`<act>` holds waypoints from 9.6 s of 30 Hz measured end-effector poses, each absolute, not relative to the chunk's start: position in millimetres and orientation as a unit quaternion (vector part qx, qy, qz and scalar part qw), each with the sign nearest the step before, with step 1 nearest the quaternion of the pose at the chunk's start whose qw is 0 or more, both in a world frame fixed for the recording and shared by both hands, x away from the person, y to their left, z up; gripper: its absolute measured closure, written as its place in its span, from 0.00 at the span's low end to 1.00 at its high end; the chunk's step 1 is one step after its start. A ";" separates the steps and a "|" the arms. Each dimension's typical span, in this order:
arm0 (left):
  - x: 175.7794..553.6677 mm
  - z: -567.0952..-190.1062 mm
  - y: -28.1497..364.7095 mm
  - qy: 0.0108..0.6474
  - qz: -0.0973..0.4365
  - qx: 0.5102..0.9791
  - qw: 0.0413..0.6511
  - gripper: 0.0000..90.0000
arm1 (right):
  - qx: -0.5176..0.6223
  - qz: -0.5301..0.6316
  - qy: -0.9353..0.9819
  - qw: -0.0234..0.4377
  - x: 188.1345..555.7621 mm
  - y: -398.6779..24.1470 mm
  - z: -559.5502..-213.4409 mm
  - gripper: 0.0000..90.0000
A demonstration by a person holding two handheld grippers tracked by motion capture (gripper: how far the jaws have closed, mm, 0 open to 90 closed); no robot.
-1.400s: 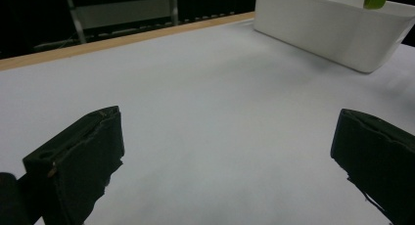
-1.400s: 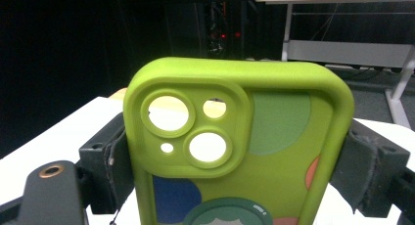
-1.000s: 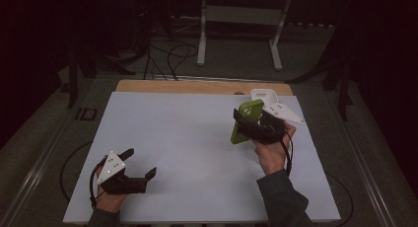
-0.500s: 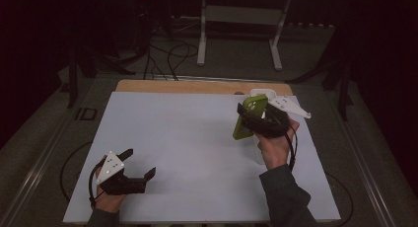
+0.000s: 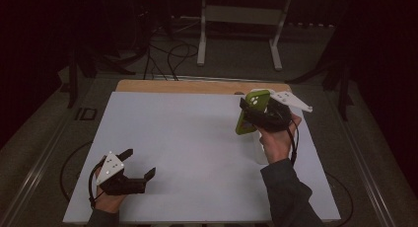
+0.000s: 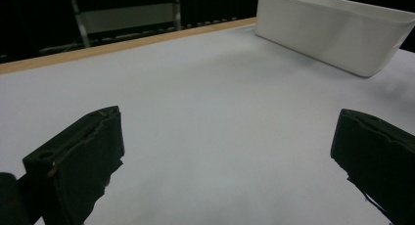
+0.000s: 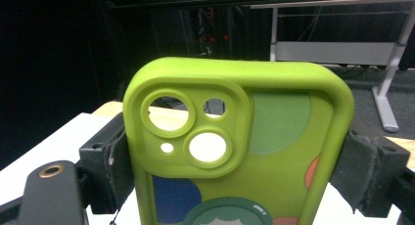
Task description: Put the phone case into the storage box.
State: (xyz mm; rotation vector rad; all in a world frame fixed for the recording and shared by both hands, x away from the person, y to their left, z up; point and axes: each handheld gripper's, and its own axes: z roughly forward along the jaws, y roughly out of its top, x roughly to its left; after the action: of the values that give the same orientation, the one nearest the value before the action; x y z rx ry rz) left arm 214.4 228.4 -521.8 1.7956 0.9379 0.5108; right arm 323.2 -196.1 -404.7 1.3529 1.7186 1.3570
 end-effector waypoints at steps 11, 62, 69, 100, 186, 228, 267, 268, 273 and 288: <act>214.4 -520.9 230.2 0.392 0.213 0.741 0.503 0.00 | 0.506 0.500 0.642 0.288 329.4 -198.4 -400.5 0.17; 213.4 -520.4 225.9 0.384 0.217 0.747 0.498 0.00 | 0.514 0.470 0.641 0.321 357.7 -209.3 -388.6 0.17; 213.4 -520.4 225.6 0.383 0.218 0.747 0.499 0.00 | 0.514 0.467 0.642 0.325 360.2 -210.1 -387.3 0.17; 212.8 -520.2 223.5 0.381 0.217 0.748 0.499 0.00 | 0.528 0.444 0.638 0.342 381.2 -225.4 -387.8 0.17; 213.0 -519.7 225.1 0.380 0.215 0.744 0.505 0.00 | 0.581 0.387 0.624 0.351 453.9 -243.1 -434.6 0.17; 213.1 -522.0 224.1 0.378 0.210 0.747 0.506 0.00 | 0.599 0.361 0.629 0.340 486.8 -246.7 -454.8 0.17; 212.3 -521.5 225.5 0.378 0.208 0.744 0.511 0.00 | 0.607 0.319 0.656 0.315 495.5 -241.1 -478.5 0.17; 212.3 -521.5 225.6 0.378 0.209 0.744 0.510 0.00 | 0.606 0.314 0.659 0.316 495.5 -240.8 -480.7 0.17; 212.5 -521.7 225.3 0.378 0.209 0.744 0.509 0.00 | 0.607 0.313 0.660 0.314 495.5 -243.1 -483.5 0.17; 212.3 -521.5 225.6 0.379 0.210 0.743 0.510 0.00 | 0.614 0.309 0.663 0.295 499.0 -243.2 -490.4 0.17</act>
State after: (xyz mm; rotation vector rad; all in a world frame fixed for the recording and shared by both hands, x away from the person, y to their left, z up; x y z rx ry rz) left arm 212.3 225.6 -521.5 1.7893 0.9131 0.5045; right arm 499.0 -243.2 -490.4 1.6346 1.7652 0.8209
